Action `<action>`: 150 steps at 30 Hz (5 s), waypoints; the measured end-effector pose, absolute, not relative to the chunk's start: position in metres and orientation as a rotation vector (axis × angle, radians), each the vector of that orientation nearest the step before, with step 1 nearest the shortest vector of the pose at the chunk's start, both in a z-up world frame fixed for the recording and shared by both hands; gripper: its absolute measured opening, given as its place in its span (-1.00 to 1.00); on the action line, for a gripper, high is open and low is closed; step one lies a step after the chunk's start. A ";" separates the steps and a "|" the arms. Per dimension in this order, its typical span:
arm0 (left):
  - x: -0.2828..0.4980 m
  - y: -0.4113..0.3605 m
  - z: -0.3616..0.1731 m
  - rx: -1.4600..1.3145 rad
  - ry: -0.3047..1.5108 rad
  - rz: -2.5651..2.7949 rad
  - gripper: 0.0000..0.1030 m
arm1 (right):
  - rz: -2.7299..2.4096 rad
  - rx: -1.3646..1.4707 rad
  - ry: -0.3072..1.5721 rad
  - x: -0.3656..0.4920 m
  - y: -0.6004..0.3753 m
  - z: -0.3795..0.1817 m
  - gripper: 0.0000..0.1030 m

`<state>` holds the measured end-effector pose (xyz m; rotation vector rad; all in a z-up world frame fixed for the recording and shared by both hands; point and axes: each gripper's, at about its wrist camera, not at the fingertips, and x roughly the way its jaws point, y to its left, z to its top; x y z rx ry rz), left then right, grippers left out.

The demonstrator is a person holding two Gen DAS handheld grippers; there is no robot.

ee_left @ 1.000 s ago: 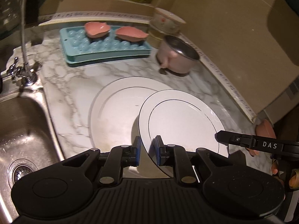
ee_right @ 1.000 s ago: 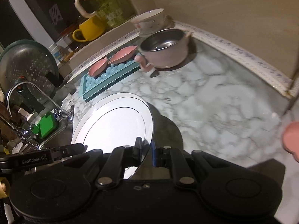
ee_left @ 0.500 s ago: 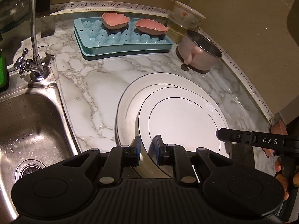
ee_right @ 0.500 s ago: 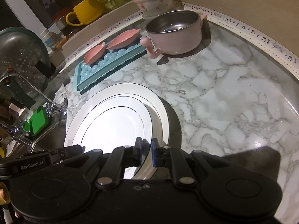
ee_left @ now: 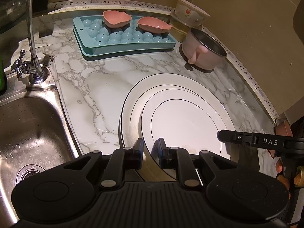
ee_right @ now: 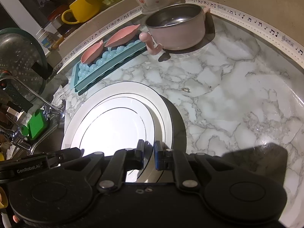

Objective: Organize plates and bowls
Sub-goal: 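Carry the smaller white plate and lower it onto the larger plate, then open both grippers and pull back from the stacked plates, then reach both grippers to the pink bear-shaped plate rim and close, then lift the pink bear-shaped plate and carry it toward the white plates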

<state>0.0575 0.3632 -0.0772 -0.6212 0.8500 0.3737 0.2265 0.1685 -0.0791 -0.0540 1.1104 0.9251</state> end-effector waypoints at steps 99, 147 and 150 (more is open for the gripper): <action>0.175 -0.139 -0.050 -0.036 0.814 -0.453 0.56 | -0.171 0.138 0.762 0.069 -0.335 -0.035 0.84; 0.200 -0.115 -0.064 -0.132 0.970 -0.445 -0.77 | -0.040 0.359 0.950 0.108 -0.334 -0.062 -0.83; 0.192 -0.096 -0.053 -0.144 0.954 -0.418 -0.77 | 0.012 0.348 0.944 0.109 -0.320 -0.056 -0.83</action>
